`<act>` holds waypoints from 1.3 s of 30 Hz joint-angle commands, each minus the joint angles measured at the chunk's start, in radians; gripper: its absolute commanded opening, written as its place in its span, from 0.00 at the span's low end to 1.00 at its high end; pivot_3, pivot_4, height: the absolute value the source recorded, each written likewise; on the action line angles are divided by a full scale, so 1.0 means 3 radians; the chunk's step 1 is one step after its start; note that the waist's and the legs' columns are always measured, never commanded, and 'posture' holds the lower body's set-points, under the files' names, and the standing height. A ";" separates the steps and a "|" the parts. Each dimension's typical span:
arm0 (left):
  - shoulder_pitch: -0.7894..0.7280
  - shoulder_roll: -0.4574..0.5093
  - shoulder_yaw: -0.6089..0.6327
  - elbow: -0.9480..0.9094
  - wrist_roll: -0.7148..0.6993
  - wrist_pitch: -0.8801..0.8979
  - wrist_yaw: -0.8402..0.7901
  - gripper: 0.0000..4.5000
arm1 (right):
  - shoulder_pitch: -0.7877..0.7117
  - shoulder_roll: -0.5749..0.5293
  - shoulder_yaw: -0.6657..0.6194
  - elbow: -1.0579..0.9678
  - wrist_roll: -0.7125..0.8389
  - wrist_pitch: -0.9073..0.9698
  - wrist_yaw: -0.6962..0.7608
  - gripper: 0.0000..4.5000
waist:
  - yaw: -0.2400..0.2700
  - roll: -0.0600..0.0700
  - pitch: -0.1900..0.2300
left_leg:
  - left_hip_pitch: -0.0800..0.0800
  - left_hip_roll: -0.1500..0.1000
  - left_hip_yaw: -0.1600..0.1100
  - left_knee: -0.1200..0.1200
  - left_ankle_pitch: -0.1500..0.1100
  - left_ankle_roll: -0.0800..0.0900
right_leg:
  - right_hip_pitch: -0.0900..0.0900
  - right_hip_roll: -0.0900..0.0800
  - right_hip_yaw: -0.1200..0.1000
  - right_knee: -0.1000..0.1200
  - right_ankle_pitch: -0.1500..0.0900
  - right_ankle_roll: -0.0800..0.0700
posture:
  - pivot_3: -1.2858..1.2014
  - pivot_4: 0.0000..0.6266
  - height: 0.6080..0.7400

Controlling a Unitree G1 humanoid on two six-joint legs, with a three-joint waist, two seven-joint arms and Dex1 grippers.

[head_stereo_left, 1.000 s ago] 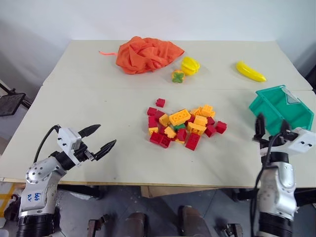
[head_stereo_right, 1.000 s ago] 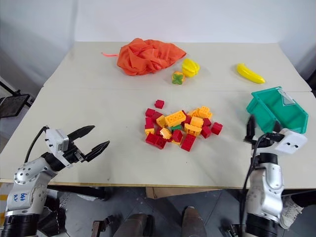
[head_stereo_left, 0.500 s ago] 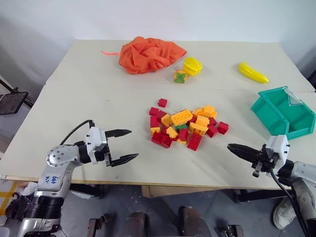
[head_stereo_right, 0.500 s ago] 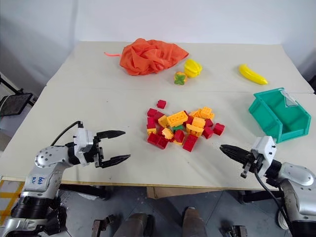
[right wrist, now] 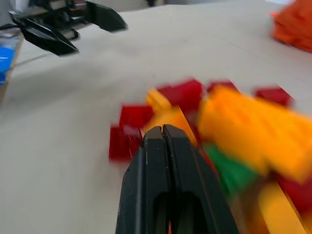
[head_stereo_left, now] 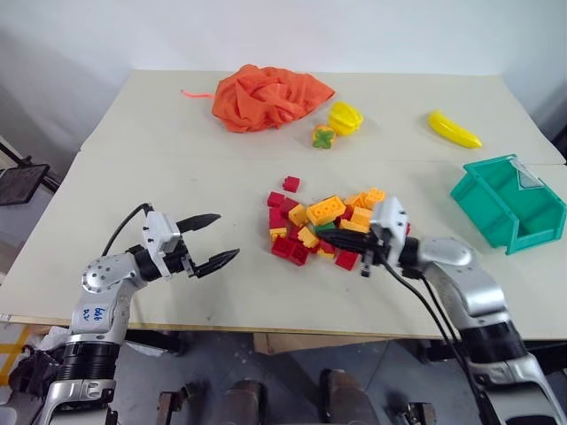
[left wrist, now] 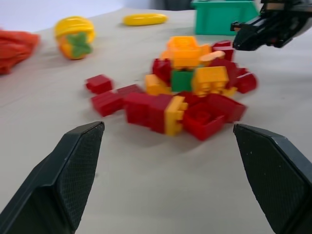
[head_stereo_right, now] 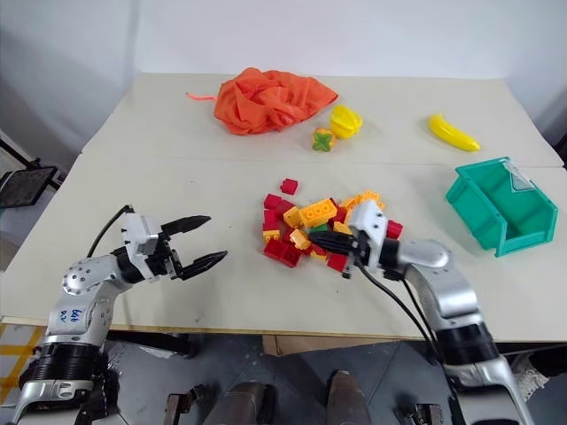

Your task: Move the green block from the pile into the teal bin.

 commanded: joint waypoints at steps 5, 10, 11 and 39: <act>0.0037 0.0022 0.0081 -0.0101 0.0006 -0.0041 0.0063 1.00 | -0.0823 0.0432 0.0206 0.1176 -0.0690 -0.0341 -0.0495 0.01 | 0.0008 -0.0001 0.0000 | -0.0001 -0.0006 -0.0001 0.0002 0.0000 0.0000 | -0.0001 -0.0004 -0.0002 0.0006 0.0000 0.0000 | 0.52 0.24 1.00; 0.0089 -0.0015 0.0054 -0.0169 0.0012 -0.0039 0.0107 1.00 | -0.1325 0.0484 0.0044 0.2120 -0.0856 -0.0705 -0.0709 0.01 | -0.0020 0.0000 0.0000 | -0.0001 -0.0008 -0.0003 0.0002 0.0000 0.0000 | -0.0002 -0.0005 -0.0005 0.0023 0.0000 0.0000 | 0.52 0.24 1.00; 0.0092 -0.0018 0.0052 -0.0167 0.0014 -0.0042 0.0108 1.00 | -0.1366 0.0484 0.0028 0.2219 -0.0867 -0.0757 -0.0694 0.01 | -0.0023 0.0000 0.0000 | -0.0001 -0.0007 -0.0004 0.0001 0.0000 0.0000 | -0.0002 -0.0004 -0.0006 0.0023 0.0000 0.0000 | 0.52 0.24 1.00; 0.0076 0.0131 0.0184 -0.0086 -0.0145 0.0105 -0.0085 1.00 | 0.0628 -0.1218 -0.1457 0.0668 0.0320 -0.0129 0.0686 0.22 | 0.0015 -0.0001 0.0000 | -0.0002 -0.0004 0.0003 0.0000 -0.0001 0.0002 | 0.0004 -0.0005 -0.0006 -0.0004 0.0001 0.0000 | 0.52 0.24 1.00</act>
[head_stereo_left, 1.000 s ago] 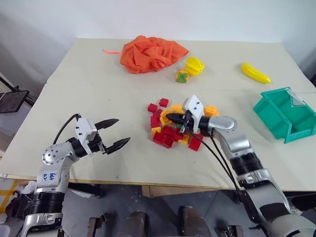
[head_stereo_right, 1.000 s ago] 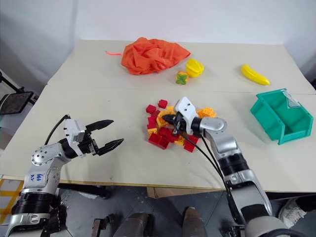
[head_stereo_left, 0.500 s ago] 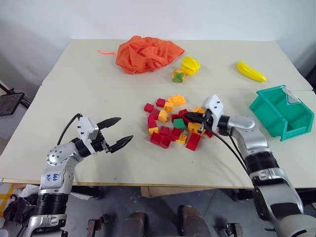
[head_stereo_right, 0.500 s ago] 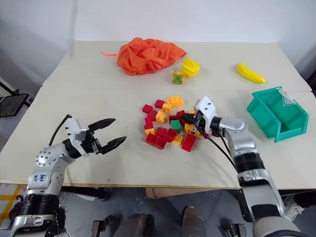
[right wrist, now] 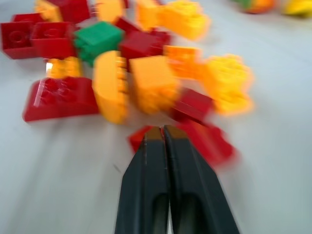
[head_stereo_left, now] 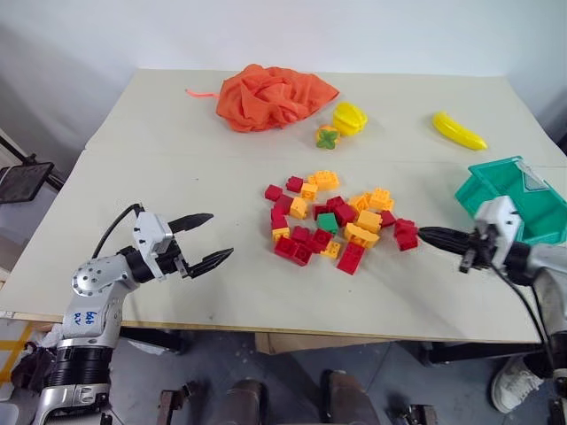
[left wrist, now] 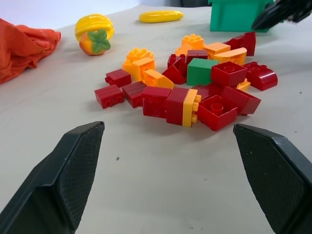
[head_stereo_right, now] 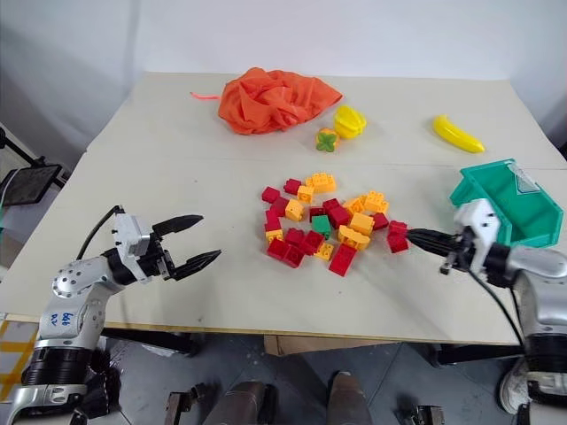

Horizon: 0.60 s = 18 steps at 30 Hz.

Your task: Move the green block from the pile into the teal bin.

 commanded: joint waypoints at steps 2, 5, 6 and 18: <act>-0.0009 0.0080 0.0091 0.0017 -0.0086 0.0050 -0.0080 1.00 | 0.0023 -0.0104 -0.0143 -0.0200 0.0109 0.0027 0.0059 0.37 | -0.0021 0.0000 0.0000 | 0.0001 0.0004 0.0002 0.0000 0.0000 -0.0001 | 0.0000 0.0002 0.0000 0.0000 0.0000 0.0000 | 0.52 0.24 1.00; -0.0009 0.0100 0.0072 0.0031 -0.0044 0.0038 -0.0100 1.00 | -0.0009 -0.0106 -0.0035 -0.0264 0.0105 0.0148 0.0079 0.58 | -0.0015 0.0000 0.0000 | 0.0002 0.0007 0.0005 -0.0001 -0.0001 -0.0002 | -0.0001 0.0004 0.0001 0.0001 0.0000 0.0000 | 0.52 0.24 1.00; -0.0006 0.0099 0.0073 0.0030 -0.0042 0.0034 -0.0102 1.00 | -0.0022 -0.0111 0.0028 -0.0308 0.0087 0.0138 0.0120 0.66 | -0.0010 0.0000 0.0000 | 0.0002 0.0006 0.0005 -0.0001 -0.0001 -0.0002 | -0.0001 0.0003 0.0001 0.0000 0.0000 0.0000 | 0.52 0.24 1.00; 0.0057 0.0055 -0.0048 -0.0146 -0.0029 -0.0033 -0.0203 1.00 | -0.1647 0.0570 0.1435 0.0234 -0.0664 0.0459 0.0159 0.99 | -0.0025 0.0000 0.0000 | -0.0001 0.0009 0.0004 -0.0001 -0.0002 -0.0005 | -0.0006 0.0004 -0.0002 0.0000 0.0001 -0.0002 | 0.52 0.24 1.00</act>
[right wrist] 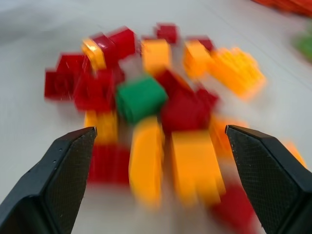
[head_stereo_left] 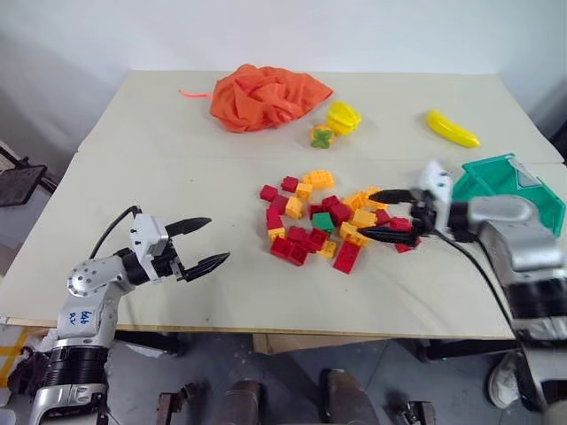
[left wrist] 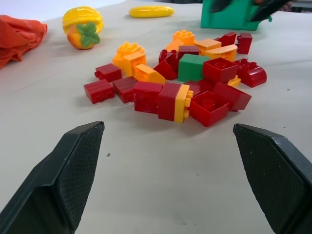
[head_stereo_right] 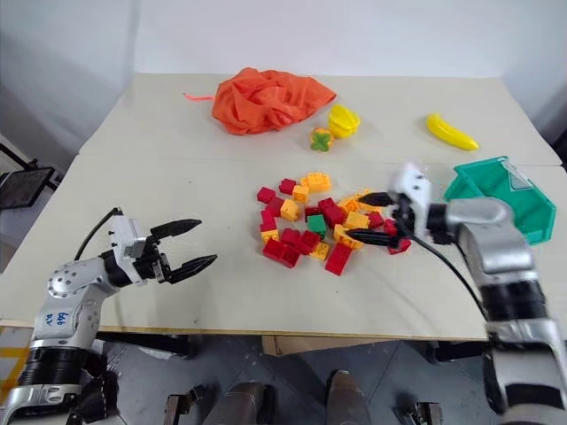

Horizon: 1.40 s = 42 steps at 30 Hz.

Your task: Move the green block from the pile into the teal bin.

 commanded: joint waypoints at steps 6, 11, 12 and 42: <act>0.0076 -0.0014 -0.0068 -0.0271 -0.0007 -0.0040 -0.0018 1.00 | -0.0834 0.0353 0.0741 0.1175 -0.0874 -0.0800 0.0198 0.99 | 0.0014 0.0000 0.0000 | -0.0007 -0.0007 -0.0008 -0.0001 -0.0001 0.0002 | 0.0000 -0.0005 -0.0014 0.0004 0.0000 0.0000 | 0.52 0.24 1.00; 0.0119 -0.0030 -0.0051 -0.0340 -0.0018 -0.0030 0.0034 1.00 | -0.1061 0.0497 0.0816 0.1629 -0.1082 -0.1086 0.0246 0.99 | -0.0024 0.0000 0.0000 | -0.0005 -0.0002 -0.0011 -0.0002 -0.0001 0.0000 | 0.0002 -0.0003 -0.0023 0.0004 0.0000 0.0000 | 0.52 0.24 1.00; 0.0130 -0.0035 -0.0044 -0.0355 -0.0023 -0.0024 0.0050 1.00 | -0.1085 0.0524 0.0812 0.1666 -0.1091 -0.1110 0.0266 0.95 | -0.0031 0.0000 0.0000 | -0.0005 -0.0002 -0.0011 -0.0002 -0.0001 0.0000 | 0.0003 -0.0003 -0.0024 0.0004 0.0000 0.0000 | 0.52 0.24 1.00; 0.0021 -0.0089 -0.0090 -0.0222 0.0026 -0.0059 0.0061 1.00 | -0.0612 0.0535 0.0441 0.0538 -0.0677 0.0034 0.0593 0.78 | -0.0068 0.0000 0.0000 | -0.0002 0.0002 -0.0009 0.0003 -0.0002 -0.0004 | 0.0000 -0.0003 -0.0028 0.0022 0.0002 -0.0005 | 0.52 0.24 1.00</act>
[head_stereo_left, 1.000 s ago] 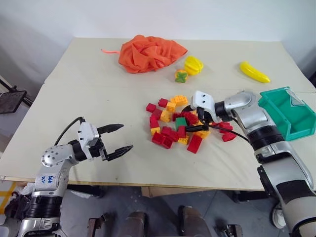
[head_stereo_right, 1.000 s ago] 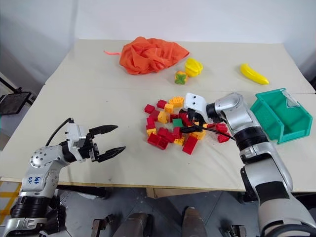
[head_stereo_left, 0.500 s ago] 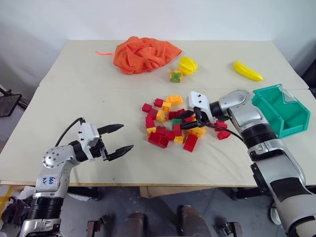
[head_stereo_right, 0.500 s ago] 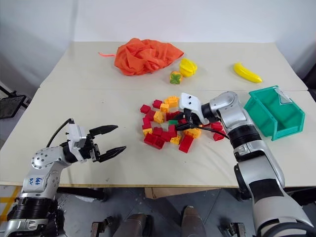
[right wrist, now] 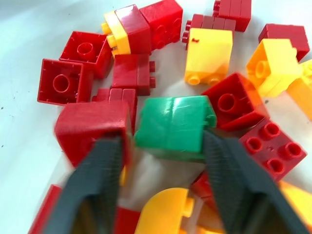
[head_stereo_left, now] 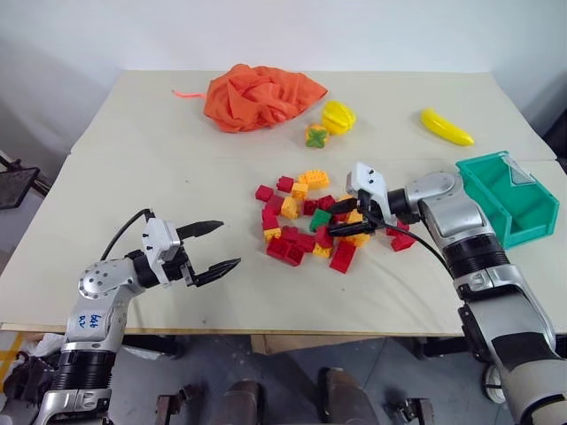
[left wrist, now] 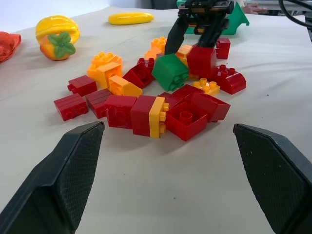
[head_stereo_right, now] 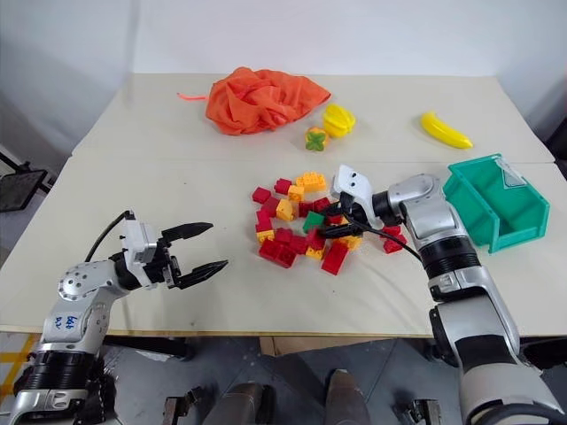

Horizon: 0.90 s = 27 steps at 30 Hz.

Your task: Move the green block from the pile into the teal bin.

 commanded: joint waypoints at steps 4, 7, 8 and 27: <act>0.0014 0.0011 0.0031 -0.0033 -0.0002 -0.0049 -0.0002 1.00 | 0.0195 0.0014 0.0022 -0.0653 0.0111 0.0177 -0.0013 1.00 | 0.0004 0.0000 0.0000 | -0.0001 -0.0001 0.0000 0.0000 0.0000 0.0000 | -0.0001 -0.0001 0.0000 0.0000 0.0000 0.0000 | 0.52 0.24 1.00; 0.0022 0.0013 0.0038 -0.0035 0.0000 -0.0048 0.0005 1.00 | 0.0237 0.0051 -0.0036 -0.0714 0.0099 0.0078 -0.0186 1.00 | 0.0006 0.0000 0.0000 | -0.0001 0.0000 0.0000 0.0000 0.0000 0.0000 | -0.0001 -0.0001 0.0000 0.0000 0.0000 0.0000 | 0.52 0.24 1.00; 0.0023 0.0012 0.0040 -0.0035 0.0000 -0.0047 0.0008 1.00 | 0.0226 0.0066 -0.0065 -0.0662 0.0074 0.0026 -0.0285 1.00 | 0.0005 0.0000 0.0000 | -0.0001 -0.0001 0.0000 0.0000 0.0000 0.0000 | 0.0000 -0.0001 0.0000 0.0000 0.0000 0.0000 | 0.52 0.24 1.00; 0.0026 -0.0020 0.0012 -0.0063 -0.0002 -0.0046 0.0039 1.00 | -0.0039 0.0208 0.0217 -0.0310 -0.0178 0.0348 -0.0604 0.91 | 0.0003 0.0000 0.0000 | -0.0001 -0.0001 0.0000 0.0000 0.0000 0.0000 | -0.0001 -0.0001 0.0000 0.0000 0.0000 -0.0001 | 0.52 0.24 1.00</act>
